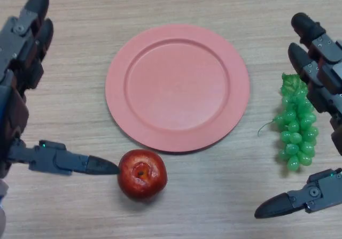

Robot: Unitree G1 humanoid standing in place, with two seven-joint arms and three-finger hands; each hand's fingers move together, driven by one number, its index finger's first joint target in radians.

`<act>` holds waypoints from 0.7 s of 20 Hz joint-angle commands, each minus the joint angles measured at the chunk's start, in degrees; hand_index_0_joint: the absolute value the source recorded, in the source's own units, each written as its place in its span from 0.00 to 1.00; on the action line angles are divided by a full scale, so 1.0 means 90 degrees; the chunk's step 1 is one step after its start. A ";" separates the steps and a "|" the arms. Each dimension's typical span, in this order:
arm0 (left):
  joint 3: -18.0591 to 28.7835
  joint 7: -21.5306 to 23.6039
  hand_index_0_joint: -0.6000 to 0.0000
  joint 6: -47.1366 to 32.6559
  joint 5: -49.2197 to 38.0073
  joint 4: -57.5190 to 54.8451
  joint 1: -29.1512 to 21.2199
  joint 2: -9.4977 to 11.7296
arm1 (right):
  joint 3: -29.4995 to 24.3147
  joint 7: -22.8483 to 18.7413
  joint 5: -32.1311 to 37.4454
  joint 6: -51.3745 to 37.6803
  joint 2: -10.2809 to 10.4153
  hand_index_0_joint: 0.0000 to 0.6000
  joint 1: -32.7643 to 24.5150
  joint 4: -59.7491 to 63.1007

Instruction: Pick up the red apple and place it on the plate

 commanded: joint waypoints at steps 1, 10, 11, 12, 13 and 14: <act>0.0456 -0.0076 1.00 -0.0866 -0.0138 -0.0117 -0.0069 0.0186 | -0.0374 -0.0262 0.0296 -0.0758 -0.0065 0.00 -0.0123 -0.0314; 0.0072 -0.0109 1.00 -0.1763 0.0246 0.0447 0.0357 -0.0050 | -0.0516 -0.0292 0.0208 -0.0671 -0.0131 0.00 -0.0370 -0.0260; -0.0031 -0.0105 1.00 -0.1985 0.0272 0.0551 0.0518 -0.0138 | -0.0453 -0.0320 0.0123 -0.0703 -0.0130 0.00 -0.0383 -0.0231; -0.0109 -0.0004 1.00 -0.2164 0.0160 0.0641 0.0681 -0.0236 | -0.0398 -0.0339 0.0051 -0.0719 -0.0131 0.00 -0.0403 -0.0190; -0.0279 0.0332 1.00 -0.2078 -0.0172 0.0697 0.0854 -0.0282 | -0.0358 -0.0348 -0.0012 -0.0751 -0.0129 0.00 -0.0410 -0.0128; -0.0486 0.0520 1.00 -0.2243 -0.0121 0.0832 0.1003 -0.0307 | -0.0344 -0.0357 -0.0032 -0.0774 -0.0127 0.00 -0.0425 -0.0078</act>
